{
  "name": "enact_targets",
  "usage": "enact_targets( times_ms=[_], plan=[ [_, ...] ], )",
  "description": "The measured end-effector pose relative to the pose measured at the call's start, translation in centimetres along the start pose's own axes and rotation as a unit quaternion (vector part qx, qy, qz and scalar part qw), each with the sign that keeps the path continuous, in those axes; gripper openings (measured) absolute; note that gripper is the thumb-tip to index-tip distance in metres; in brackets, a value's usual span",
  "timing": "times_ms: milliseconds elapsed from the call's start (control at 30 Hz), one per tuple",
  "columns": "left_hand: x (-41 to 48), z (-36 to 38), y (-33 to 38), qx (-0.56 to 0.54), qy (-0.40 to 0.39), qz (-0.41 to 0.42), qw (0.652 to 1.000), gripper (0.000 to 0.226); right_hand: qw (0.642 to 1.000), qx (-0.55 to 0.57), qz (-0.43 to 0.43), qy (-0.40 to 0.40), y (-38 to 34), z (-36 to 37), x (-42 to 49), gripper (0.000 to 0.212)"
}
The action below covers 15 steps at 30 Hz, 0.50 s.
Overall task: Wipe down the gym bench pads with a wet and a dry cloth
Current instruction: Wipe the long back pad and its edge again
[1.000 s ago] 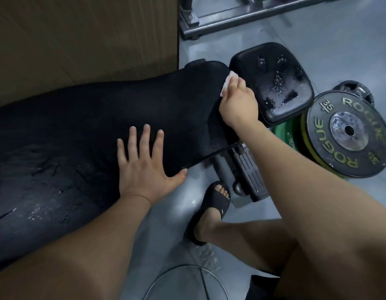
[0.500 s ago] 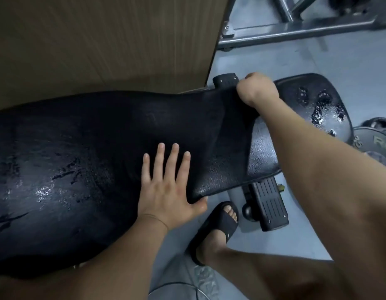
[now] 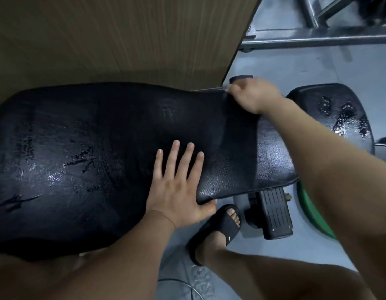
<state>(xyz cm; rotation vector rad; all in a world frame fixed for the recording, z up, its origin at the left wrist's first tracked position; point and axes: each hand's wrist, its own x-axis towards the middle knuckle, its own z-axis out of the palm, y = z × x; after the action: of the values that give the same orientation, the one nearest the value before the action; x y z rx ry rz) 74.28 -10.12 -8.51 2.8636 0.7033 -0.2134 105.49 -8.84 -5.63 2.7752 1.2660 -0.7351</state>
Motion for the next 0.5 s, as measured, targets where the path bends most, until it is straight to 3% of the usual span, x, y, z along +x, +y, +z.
enact_targets(
  times_ms=[67, 167, 300, 500],
  plan=[
    [0.0, 0.0, 0.1, 0.004, -0.001, 0.001, 1.000, 0.112, 1.000, -0.013, 0.011, 0.023, 1.0, 0.3, -0.3, 0.045],
    [0.0, -0.1, 0.2, 0.002, 0.004, 0.001, 1.000, 0.112, 0.993, -0.028, -0.088, 0.069, -2.2, 2.4, -1.1, 0.049],
    [-0.1, -0.1, 0.3, 0.007, 0.001, -0.002, 1.000, 0.113, 0.981, -0.026, -0.184, 0.064, -3.2, 3.5, -1.6, 0.059],
    [0.0, 0.0, 0.3, 0.014, 0.002, -0.008, 1.000, 0.114, 0.993, -0.059, -0.045, 0.096, 0.8, 2.5, -0.5, 0.049]
  ],
)
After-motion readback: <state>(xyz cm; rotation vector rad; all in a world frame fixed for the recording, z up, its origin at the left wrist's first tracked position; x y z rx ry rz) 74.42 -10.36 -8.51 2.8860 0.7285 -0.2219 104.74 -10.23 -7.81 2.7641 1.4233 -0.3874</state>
